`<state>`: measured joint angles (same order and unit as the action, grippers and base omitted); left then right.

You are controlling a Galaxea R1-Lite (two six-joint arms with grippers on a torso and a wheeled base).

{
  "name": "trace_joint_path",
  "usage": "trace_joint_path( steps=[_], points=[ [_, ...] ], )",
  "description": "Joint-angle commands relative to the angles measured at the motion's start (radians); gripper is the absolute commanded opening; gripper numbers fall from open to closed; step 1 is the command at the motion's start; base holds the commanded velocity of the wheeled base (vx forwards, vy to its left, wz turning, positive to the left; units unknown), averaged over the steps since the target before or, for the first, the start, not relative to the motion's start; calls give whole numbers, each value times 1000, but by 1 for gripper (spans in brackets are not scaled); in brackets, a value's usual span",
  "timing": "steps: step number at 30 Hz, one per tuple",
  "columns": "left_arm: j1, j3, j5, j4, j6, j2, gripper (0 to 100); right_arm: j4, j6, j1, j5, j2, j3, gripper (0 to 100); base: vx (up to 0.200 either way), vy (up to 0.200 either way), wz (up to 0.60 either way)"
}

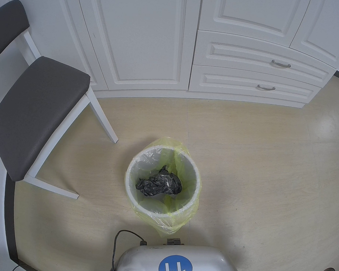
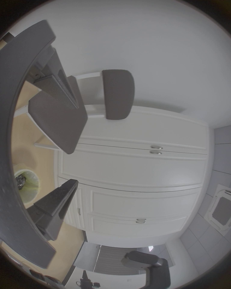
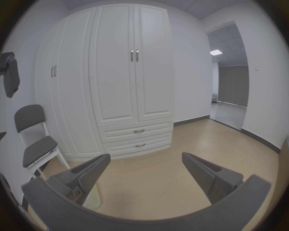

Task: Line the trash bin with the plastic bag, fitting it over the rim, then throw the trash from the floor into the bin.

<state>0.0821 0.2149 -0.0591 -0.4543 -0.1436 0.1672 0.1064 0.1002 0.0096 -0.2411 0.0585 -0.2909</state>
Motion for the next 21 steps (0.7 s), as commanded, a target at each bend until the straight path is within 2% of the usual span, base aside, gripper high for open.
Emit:
trace_joint_path(
  steps=[1,5,8,11,14,15,20,21],
  points=[
    [19,-14,10,-18,-7,-69,100,-10,24,-10,-17,-59,-4,100,0,0,0],
    [19,-43,12,-57,-4,-69,100,41,33,-10,-17,-59,-2,100,0,0,0],
    [19,-61,2,-146,-2,-69,100,127,21,-10,-14,-59,12,100,0,0,0],
    [19,-72,-8,-152,15,-69,100,164,12,-10,-7,-59,33,100,0,0,0],
    [19,-97,-45,-147,32,-68,100,243,-68,-11,6,-59,114,100,0,0,0],
    [19,-98,-48,-147,32,-68,100,248,-70,-11,8,-59,118,100,0,0,0],
    [19,-158,-80,-146,35,-68,100,437,-108,-11,88,-59,226,100,0,0,0],
    [11,-170,-87,-142,36,-68,100,490,-122,-10,120,-59,248,100,0,0,0]
  ],
)
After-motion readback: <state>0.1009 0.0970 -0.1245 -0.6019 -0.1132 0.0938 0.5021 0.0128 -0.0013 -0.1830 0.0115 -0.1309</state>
